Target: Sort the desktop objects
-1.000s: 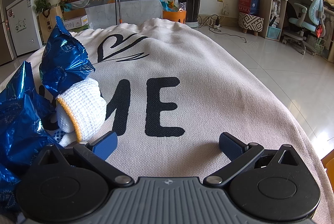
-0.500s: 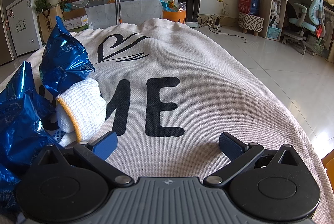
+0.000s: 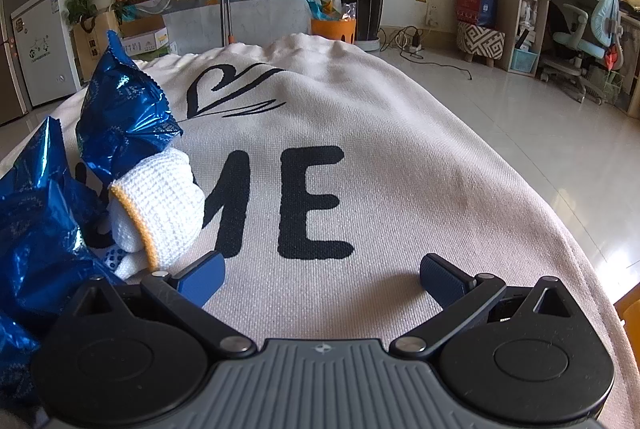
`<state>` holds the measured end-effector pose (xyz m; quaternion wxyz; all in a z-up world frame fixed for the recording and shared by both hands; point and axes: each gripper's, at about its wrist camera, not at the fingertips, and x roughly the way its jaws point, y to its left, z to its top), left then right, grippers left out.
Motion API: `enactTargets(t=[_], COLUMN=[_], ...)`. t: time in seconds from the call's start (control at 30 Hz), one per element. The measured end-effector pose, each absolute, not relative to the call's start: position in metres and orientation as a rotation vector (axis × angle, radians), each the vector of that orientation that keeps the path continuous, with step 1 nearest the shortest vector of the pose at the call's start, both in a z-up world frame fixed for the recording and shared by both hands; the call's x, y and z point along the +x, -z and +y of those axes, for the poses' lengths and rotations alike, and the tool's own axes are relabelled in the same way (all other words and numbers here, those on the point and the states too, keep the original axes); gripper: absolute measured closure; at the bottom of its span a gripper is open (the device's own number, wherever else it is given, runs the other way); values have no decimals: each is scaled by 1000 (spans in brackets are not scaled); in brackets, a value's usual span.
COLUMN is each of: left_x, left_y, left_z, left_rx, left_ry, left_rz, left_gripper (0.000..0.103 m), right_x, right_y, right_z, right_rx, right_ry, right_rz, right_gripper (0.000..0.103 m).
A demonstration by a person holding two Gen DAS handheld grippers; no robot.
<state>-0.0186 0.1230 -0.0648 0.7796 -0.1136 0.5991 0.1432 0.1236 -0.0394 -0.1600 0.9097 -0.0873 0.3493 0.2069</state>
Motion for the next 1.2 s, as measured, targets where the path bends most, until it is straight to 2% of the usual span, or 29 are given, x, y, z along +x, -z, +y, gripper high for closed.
enactTargets(t=[0.23, 0.63, 1.2], left_x=[-22, -55, -122], left_y=[58, 40, 53], left_z=[116, 96, 73], left_rx=[-197, -205, -320], left_ry=[-314, -309, -415], left_rz=[1265, 1207, 1208], left_gripper=[1, 1, 0], right_x=[131, 60, 1], right_y=[136, 63, 56], right_z=[-53, -68, -84], right_rx=[-189, -278, -222], right_ry=[-261, -297, -356], right_rz=[955, 939, 1025], right_gripper=[0, 0, 0])
